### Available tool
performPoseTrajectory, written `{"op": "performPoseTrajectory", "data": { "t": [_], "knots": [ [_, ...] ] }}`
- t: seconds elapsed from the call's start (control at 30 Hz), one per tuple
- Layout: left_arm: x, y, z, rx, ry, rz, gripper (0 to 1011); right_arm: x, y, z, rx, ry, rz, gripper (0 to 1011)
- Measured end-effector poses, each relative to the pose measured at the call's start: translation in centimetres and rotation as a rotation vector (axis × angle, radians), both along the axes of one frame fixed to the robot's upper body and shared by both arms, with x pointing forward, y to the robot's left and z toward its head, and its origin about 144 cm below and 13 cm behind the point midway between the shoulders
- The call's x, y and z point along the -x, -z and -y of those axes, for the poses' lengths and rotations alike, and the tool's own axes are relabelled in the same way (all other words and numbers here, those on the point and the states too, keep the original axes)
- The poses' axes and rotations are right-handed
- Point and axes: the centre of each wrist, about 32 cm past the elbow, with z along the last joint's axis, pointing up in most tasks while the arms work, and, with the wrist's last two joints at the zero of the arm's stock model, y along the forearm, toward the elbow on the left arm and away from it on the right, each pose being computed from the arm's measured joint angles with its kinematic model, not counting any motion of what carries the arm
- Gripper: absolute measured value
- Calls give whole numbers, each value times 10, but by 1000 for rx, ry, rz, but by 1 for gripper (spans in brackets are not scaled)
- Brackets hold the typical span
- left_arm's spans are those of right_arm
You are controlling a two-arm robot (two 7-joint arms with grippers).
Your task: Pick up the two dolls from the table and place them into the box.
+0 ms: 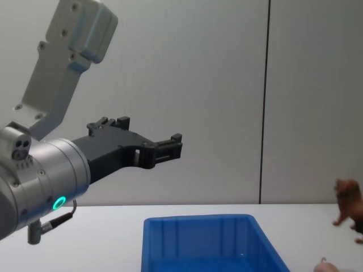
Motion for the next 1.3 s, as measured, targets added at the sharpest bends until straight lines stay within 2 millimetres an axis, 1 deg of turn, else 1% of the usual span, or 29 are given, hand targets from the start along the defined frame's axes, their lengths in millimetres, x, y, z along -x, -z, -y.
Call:
{"op": "performPoseTrajectory", "data": {
  "t": [0.1, 0.27, 0.33, 0.47, 0.57, 0.73, 0.97, 1.03, 1.07, 1.1, 1.13, 1.17, 1.2, 1.23, 1.3],
  "knots": [
    [0, 0, 0, 0, 0, 0, 1001, -2, -9, -5, -5, -44, 40, 297],
    [0, 0, 0, 0, 0, 0, 1001, -5, -17, -11, -11, -92, 71, 297],
    [0, 0, 0, 0, 0, 0, 1001, -7, -23, -17, -17, -135, 91, 297],
    [0, 0, 0, 0, 0, 0, 1001, -9, -28, -25, -25, -188, 107, 297],
    [0, 0, 0, 0, 0, 0, 1001, -10, -31, -29, -29, -220, 113, 297],
    [0, 0, 0, 0, 0, 0, 1001, -14, -34, -44, -40, -305, 111, 297],
    [0, 0, 0, 0, 0, 0, 1001, -19, -29, -65, -52, -399, 67, 298],
    [0, 0, 0, 0, 0, 0, 1001, -21, -26, -73, -56, -429, 50, 333],
    [0, 0, 0, 0, 0, 0, 1001, -21, -26, -73, -56, -429, 50, 361],
    [0, 0, 0, 0, 0, 0, 1001, -21, -26, -75, -56, -435, 45, 422],
    [0, 0, 0, 0, 0, 0, 1001, -22, -24, -78, -57, -447, 35, 441],
    [0, 0, 0, 0, 0, 0, 1001, -23, -22, -82, -58, -457, 27, 506],
    [0, 0, 0, 0, 0, 0, 1001, -23, -22, -82, -58, -457, 27, 527],
    [0, 0, 0, 0, 0, 0, 1001, -24, -21, -84, -59, -464, 21, 527],
    [0, 0, 0, 0, 0, 0, 1001, -25, -20, -87, -59, -471, 14, 608]
  ]
}}
